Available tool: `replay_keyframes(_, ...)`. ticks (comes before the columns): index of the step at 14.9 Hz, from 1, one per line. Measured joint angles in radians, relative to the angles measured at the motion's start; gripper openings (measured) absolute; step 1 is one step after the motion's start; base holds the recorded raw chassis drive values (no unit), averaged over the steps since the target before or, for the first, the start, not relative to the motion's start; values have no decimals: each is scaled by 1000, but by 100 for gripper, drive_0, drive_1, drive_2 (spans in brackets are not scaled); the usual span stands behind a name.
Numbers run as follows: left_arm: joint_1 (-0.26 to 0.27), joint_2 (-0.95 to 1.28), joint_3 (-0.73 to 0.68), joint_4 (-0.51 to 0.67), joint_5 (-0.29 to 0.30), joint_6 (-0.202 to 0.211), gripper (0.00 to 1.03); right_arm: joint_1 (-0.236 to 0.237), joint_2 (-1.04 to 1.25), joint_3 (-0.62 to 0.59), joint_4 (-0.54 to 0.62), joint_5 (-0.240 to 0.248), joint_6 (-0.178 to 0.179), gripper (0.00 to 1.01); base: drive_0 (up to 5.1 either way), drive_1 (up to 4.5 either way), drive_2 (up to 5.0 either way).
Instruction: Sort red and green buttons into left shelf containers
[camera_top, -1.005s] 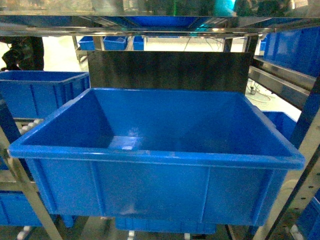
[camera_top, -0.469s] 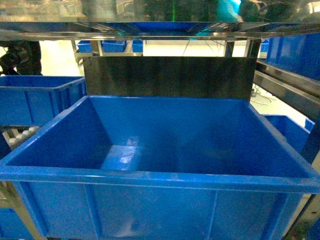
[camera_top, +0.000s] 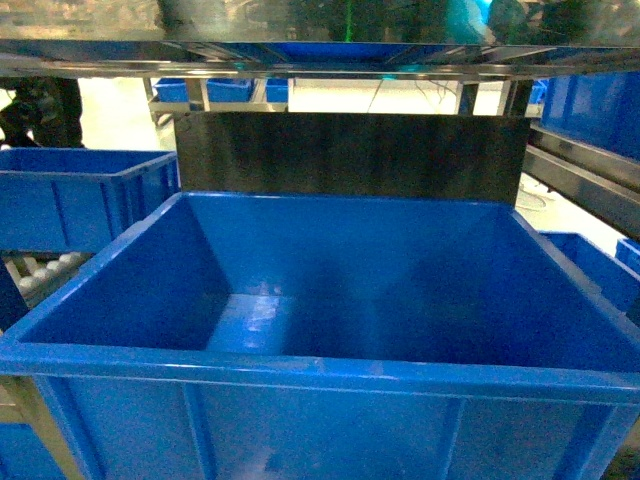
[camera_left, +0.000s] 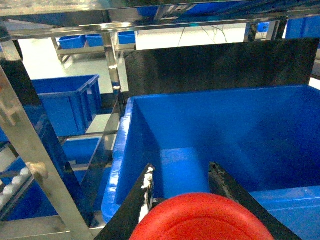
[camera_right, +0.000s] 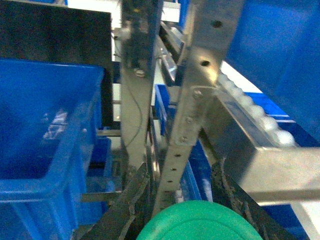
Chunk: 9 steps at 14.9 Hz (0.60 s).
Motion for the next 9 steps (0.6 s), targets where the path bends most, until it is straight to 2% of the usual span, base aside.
replay_keyframes(3, 0, 0, 0, 0, 1, 0, 28, 336, 229, 99, 228, 240, 11, 32, 0, 0, 0)
replay_keyframes(5, 0, 0, 0, 0, 1, 0, 28, 514, 396, 167, 323, 346, 12, 32, 0, 0, 0)
replay_keyframes(7, 0, 0, 0, 0, 1, 0, 28, 640, 460, 175, 314, 399, 12, 32, 0, 0, 0)
replay_keyframes(8, 0, 0, 0, 0, 1, 0, 28, 668, 465, 177, 309, 405, 18, 32, 0, 0, 0)
replay_keyframes(9, 0, 0, 0, 0, 1, 0, 28, 666, 472, 177, 315, 418, 19, 32, 0, 0, 0)
